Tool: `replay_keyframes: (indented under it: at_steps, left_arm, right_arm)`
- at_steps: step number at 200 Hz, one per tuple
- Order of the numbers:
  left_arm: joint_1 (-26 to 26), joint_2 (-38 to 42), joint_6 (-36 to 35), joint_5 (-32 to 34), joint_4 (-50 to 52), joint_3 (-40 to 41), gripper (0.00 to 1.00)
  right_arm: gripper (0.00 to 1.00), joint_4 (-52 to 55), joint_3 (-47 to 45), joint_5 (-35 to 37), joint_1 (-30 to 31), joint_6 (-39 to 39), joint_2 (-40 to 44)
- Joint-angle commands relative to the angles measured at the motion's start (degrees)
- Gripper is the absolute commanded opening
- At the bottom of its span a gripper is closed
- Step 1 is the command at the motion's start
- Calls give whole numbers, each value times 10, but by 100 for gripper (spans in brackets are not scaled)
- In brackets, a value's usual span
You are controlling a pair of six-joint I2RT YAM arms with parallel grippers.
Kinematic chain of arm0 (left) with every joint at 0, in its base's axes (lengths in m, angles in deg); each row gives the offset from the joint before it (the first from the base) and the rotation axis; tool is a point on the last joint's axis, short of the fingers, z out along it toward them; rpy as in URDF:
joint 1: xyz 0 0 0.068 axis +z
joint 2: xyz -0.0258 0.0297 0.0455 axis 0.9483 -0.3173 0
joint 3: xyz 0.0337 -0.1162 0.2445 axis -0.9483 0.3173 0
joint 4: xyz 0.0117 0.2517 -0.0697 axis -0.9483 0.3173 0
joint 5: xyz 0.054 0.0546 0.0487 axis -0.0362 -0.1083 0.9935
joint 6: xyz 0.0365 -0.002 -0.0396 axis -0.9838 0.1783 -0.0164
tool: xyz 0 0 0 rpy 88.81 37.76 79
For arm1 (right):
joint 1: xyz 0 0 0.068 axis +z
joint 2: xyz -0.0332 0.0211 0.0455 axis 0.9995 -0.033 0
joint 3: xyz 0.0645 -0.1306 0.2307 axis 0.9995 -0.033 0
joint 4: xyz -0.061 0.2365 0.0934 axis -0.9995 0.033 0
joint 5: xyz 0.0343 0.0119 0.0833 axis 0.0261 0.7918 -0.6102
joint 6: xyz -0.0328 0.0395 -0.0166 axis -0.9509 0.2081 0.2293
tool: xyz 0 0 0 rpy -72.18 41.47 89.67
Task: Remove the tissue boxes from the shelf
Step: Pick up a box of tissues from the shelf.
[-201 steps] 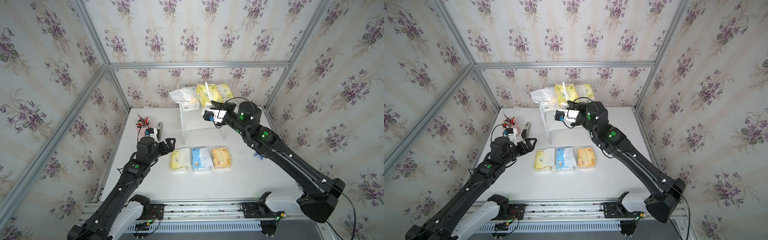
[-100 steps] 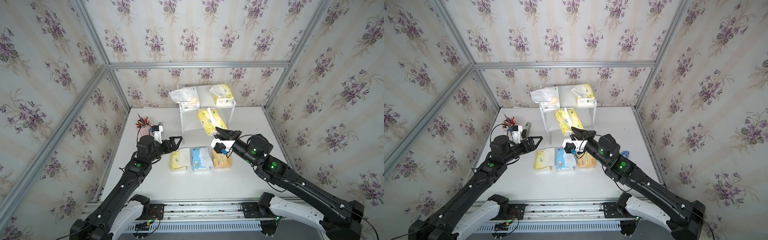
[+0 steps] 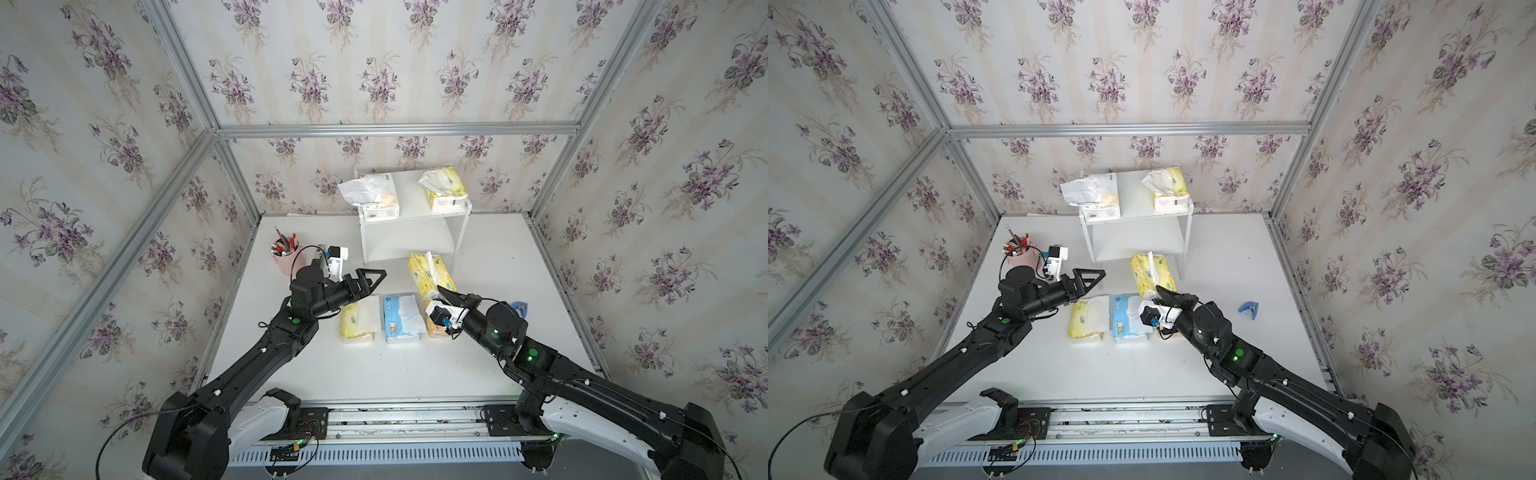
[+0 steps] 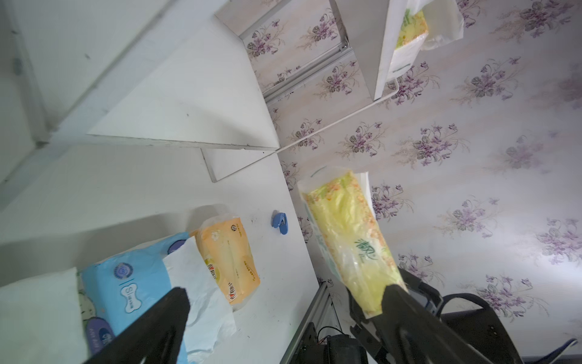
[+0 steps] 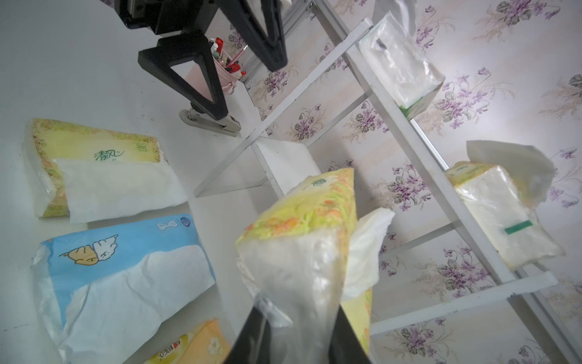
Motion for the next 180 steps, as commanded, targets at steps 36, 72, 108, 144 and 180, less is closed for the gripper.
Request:
replay_keyframes:
  at_steps: [36, 72, 108, 144, 180]
  left_arm:
    - [-66, -116, 57, -1, -134, -53, 100]
    - [-90, -188, 86, -13, -179, -78, 96]
    - [-107, -224, 90, -20, -191, -102, 92]
    - [-117, -242, 85, -25, -188, -118, 70]
    - [-122, -245, 68, -24, -165, -128, 52]
  right_arm:
    - [19, -61, -15, 10, 6, 45, -19]
    - [19, -61, -16, 11, 8, 45, -22]
    - [19, -57, -15, 10, 8, 42, -29]
    - [20, -58, -13, 15, 7, 41, -32]
    - [21, -52, -12, 26, 7, 39, -32]
